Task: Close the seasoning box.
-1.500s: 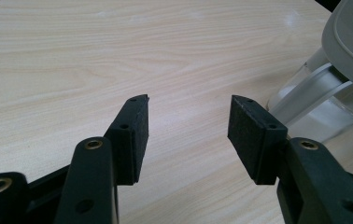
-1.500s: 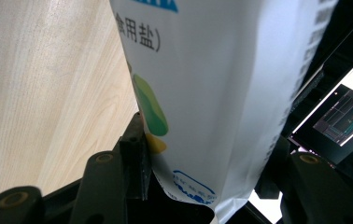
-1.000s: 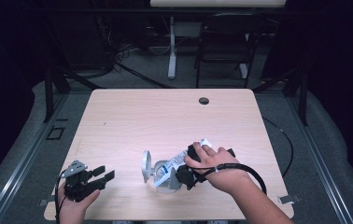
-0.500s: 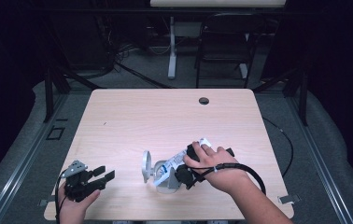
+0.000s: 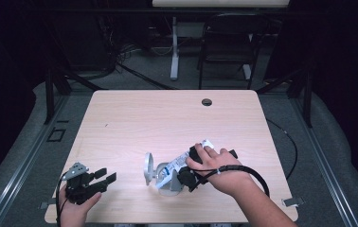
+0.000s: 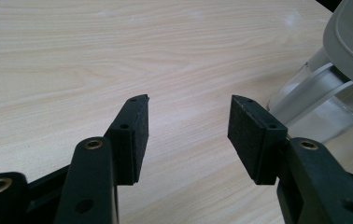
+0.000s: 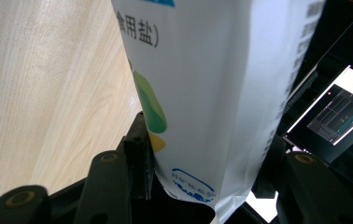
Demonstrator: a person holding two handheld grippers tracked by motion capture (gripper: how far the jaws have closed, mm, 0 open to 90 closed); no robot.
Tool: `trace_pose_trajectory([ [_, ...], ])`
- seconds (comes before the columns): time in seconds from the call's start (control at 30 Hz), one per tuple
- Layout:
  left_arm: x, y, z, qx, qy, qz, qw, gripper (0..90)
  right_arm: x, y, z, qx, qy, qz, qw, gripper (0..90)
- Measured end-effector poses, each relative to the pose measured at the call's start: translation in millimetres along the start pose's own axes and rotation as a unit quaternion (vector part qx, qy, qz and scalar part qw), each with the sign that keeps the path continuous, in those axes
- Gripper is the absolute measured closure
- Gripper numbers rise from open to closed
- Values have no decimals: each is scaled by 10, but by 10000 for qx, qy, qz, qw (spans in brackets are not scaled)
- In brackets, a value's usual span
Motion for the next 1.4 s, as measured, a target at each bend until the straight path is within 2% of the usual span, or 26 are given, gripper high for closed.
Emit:
trace_pose_trajectory([
  [1.0,-8,-7,-11,9,-33,0,10000,486,0,3,5,-12,25,-29,10000,535],
  [1.27,-10,-13,-13,16,-33,-11,10000,486,-5,7,8,43,72,-72,9999,543],
  [1.3,-10,-13,-13,14,-35,-10,10000,486,7,23,10,139,-5,-96,9999,544],
  [1.4,-10,-13,-14,13,-50,-14,10000,486,0,21,12,111,27,-93,9999,547],
])
Point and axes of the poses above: each handheld gripper's, and its own axes: x roughly backward along the jaws, z roughly out of its top, y roughly to its right, the point moved 3 cm from there along -x, roughly forward along the jaws, and after that the axes turned 10 degrees about -z, right-handed, at the moved point
